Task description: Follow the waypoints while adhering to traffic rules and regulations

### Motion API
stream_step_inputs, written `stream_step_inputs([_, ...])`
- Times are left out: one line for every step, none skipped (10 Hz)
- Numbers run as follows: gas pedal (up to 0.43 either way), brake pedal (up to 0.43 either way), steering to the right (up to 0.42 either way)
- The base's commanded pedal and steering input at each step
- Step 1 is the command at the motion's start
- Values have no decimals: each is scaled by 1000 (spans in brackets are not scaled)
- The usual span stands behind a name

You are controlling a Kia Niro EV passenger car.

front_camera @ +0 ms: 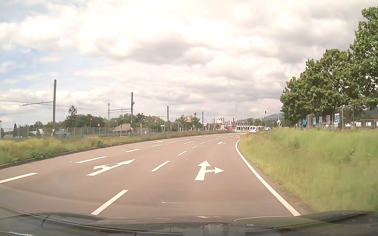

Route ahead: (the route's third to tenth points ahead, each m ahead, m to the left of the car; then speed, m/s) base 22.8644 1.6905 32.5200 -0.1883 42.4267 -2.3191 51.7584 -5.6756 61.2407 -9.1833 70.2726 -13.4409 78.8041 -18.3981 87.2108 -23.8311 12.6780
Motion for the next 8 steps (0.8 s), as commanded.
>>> stream_step_inputs([79, 0, 30])
stream_step_inputs([79, 0, 30])
stream_step_inputs([79, 0, 30])
stream_step_inputs([87, 0, 30])
stream_step_inputs([87, 0, 30])
stream_step_inputs([87, 0, 30])
stream_step_inputs([87, 0, 30])
stream_step_inputs([87, 0, 30])
